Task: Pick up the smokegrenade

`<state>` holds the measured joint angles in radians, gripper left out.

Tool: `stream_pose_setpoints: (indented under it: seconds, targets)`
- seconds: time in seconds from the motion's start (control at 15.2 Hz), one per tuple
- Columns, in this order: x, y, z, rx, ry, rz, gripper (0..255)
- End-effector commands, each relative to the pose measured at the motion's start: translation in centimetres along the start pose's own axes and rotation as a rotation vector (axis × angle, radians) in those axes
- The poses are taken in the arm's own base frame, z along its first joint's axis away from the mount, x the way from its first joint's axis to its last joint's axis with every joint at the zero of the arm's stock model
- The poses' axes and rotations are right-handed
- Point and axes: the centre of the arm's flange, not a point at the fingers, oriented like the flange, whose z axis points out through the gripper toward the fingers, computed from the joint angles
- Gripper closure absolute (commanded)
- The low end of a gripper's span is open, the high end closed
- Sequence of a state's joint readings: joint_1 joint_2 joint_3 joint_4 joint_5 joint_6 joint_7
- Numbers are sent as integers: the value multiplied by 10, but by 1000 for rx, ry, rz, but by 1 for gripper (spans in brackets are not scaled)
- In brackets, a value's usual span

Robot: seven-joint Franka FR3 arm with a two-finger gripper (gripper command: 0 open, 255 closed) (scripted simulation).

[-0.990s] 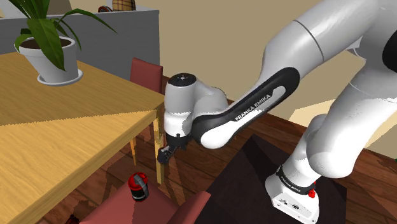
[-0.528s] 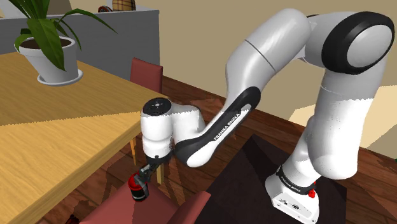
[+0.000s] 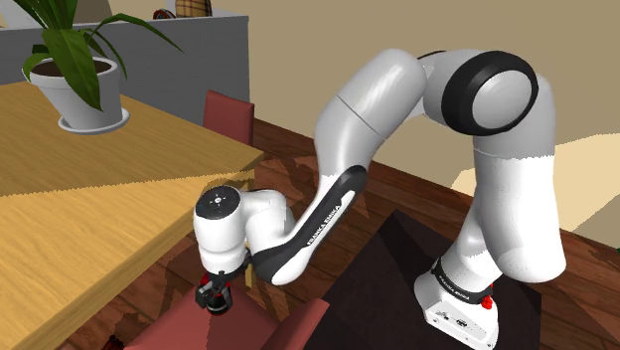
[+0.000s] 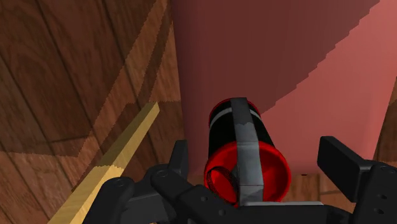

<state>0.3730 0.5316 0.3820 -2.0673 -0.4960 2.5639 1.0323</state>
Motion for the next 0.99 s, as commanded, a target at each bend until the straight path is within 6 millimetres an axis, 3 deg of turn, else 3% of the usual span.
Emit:
stream_pose_setpoints:
  seconds: [0.0, 0.2, 0.33, 0.4, 0.92]
  targets:
    - [-1, -2, 10, 0, 1, 0, 0]
    - [-3, -2, 29, 0, 1, 0, 0]
    - [-3, -2, 29, 0, 1, 0, 0]
    - [-2, -2, 29, 0, 1, 0, 255]
    - [-3, -2, 28, 0, 1, 0, 255]
